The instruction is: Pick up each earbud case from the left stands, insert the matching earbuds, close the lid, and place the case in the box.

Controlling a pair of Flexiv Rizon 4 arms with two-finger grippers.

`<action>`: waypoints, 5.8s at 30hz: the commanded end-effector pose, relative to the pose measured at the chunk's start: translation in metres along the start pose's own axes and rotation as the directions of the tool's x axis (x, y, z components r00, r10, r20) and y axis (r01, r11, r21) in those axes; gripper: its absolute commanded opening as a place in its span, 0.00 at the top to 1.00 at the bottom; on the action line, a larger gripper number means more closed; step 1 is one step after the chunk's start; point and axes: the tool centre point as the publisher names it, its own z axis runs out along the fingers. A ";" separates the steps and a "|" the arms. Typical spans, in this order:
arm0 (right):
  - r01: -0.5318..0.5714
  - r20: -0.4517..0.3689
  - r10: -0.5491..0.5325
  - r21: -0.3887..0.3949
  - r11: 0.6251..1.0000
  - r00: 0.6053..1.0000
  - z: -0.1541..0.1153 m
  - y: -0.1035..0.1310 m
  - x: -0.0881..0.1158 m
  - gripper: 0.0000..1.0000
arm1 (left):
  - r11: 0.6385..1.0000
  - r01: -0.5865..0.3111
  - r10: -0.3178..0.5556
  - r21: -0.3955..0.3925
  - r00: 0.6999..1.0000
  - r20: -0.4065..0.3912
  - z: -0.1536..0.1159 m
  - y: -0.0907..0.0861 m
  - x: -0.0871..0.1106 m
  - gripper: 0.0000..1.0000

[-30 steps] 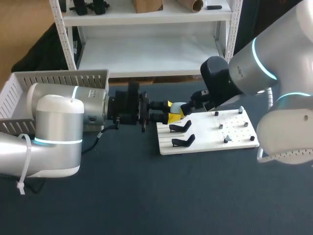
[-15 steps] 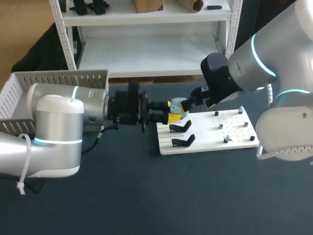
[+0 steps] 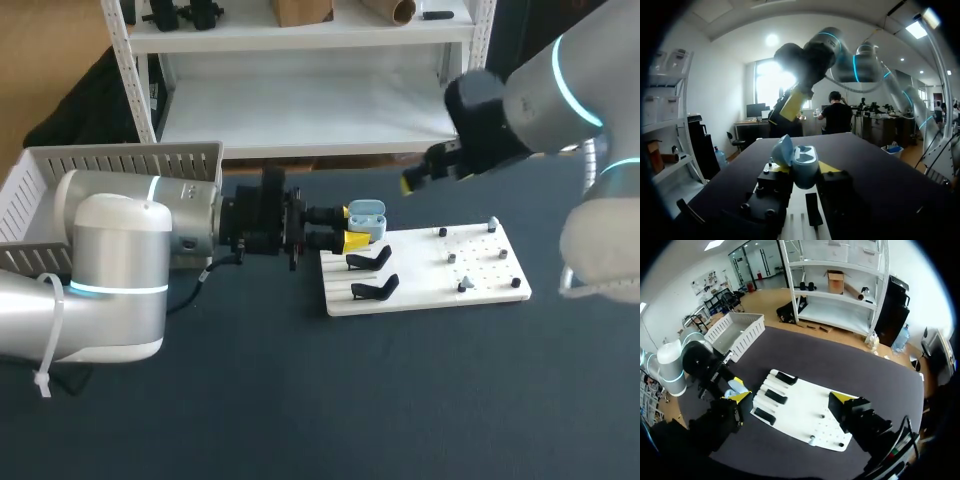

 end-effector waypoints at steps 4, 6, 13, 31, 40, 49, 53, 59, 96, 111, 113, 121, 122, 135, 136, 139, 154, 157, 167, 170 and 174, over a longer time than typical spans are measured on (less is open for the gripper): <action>0.020 -0.088 0.007 0.300 0.954 0.996 -0.004 -0.050 0.013 0.00 | 1.000 -0.002 0.002 -0.006 1.000 0.003 0.000 -0.002 0.001 1.00; 0.039 -0.126 0.005 0.345 0.938 0.992 -0.001 -0.062 0.017 0.00 | 1.000 -0.002 0.002 -0.006 1.000 0.003 0.000 -0.002 0.001 1.00; 0.097 -0.251 0.016 0.429 0.898 0.968 0.024 -0.094 0.033 0.33 | 1.000 -0.002 0.002 -0.006 1.000 0.003 0.000 -0.002 0.001 1.00; 0.075 -0.404 0.112 0.419 0.905 0.908 0.066 -0.123 0.060 0.35 | 1.000 -0.002 0.002 -0.006 1.000 0.003 0.000 -0.002 0.001 1.00; 0.058 -0.424 0.146 0.432 0.900 0.894 0.080 -0.131 0.068 0.38 | 1.000 -0.002 0.002 -0.006 1.000 0.003 0.000 -0.002 0.001 1.00; 0.044 -0.420 0.168 0.451 0.892 0.892 0.091 -0.138 0.070 0.53 | 1.000 -0.002 0.002 -0.006 1.000 0.003 0.000 -0.002 0.001 1.00; 0.036 -0.415 0.177 0.456 0.889 0.892 0.093 -0.141 0.070 0.54 | 1.000 -0.002 0.002 -0.006 1.000 0.003 0.000 -0.002 0.001 1.00; 0.034 -0.403 0.182 0.473 0.881 0.897 0.095 -0.145 0.072 0.54 | 1.000 -0.002 0.002 -0.006 1.000 0.003 0.000 -0.002 0.001 1.00; 0.030 -0.395 0.185 0.479 0.878 0.900 0.103 -0.151 0.075 0.70 | 1.000 -0.002 0.002 -0.006 1.000 0.003 0.000 -0.002 0.001 1.00; 0.035 -0.407 0.187 0.478 0.877 0.894 0.106 -0.151 0.074 1.00 | 1.000 -0.002 0.002 -0.006 1.000 0.003 0.000 -0.002 0.001 1.00; 0.037 -0.408 0.186 0.480 0.877 0.894 0.106 -0.151 0.074 1.00 | 1.000 -0.002 0.002 -0.006 1.000 0.003 0.000 -0.002 0.001 1.00; 0.047 -0.399 0.174 0.487 0.872 0.901 0.092 -0.141 0.067 1.00 | 1.000 -0.002 0.002 -0.006 1.000 0.003 0.000 -0.002 0.001 1.00; 0.058 -0.401 0.166 0.490 0.870 0.901 0.089 -0.138 0.066 1.00 | 1.000 -0.002 0.002 -0.006 1.000 0.003 0.000 -0.002 0.001 1.00; 0.061 -0.419 0.169 0.483 0.874 0.892 0.026 -0.098 0.066 1.00 | 1.000 -0.002 0.002 -0.006 1.000 0.003 0.000 -0.002 0.001 1.00; 0.052 -0.418 0.176 0.479 0.876 0.891 0.020 -0.093 0.066 1.00 | 1.000 -0.002 0.002 -0.006 1.000 0.003 0.000 -0.002 0.001 1.00; 0.035 -0.412 0.184 0.469 0.882 0.892 0.002 -0.076 0.066 1.00 | 1.000 -0.002 0.002 -0.006 1.000 0.003 0.000 -0.002 0.001 1.00; 0.032 -0.410 0.166 0.433 0.901 0.897 -0.071 0.043 0.071 1.00 | 1.000 -0.002 0.002 -0.006 1.000 0.003 0.000 -0.002 0.001 1.00; 0.059 -0.416 0.132 0.414 0.908 0.900 -0.069 0.065 0.073 1.00 | 1.000 -0.002 0.002 -0.006 1.000 0.003 0.000 -0.002 0.001 1.00; 0.092 -0.417 0.089 0.396 0.914 0.905 -0.068 0.077 0.077 1.00 | 1.000 -0.002 0.002 -0.006 1.000 0.003 0.000 -0.002 0.001 1.00; 0.092 -0.417 0.089 0.396 0.914 0.905 -0.068 0.077 0.077 1.00 | 1.000 -0.002 0.002 -0.006 1.000 0.003 0.000 -0.002 0.001 1.00; 0.016 -0.388 0.158 0.410 0.912 0.908 -0.066 0.086 0.071 1.00 | 1.000 -0.002 0.002 -0.006 1.000 0.003 0.000 -0.002 0.001 1.00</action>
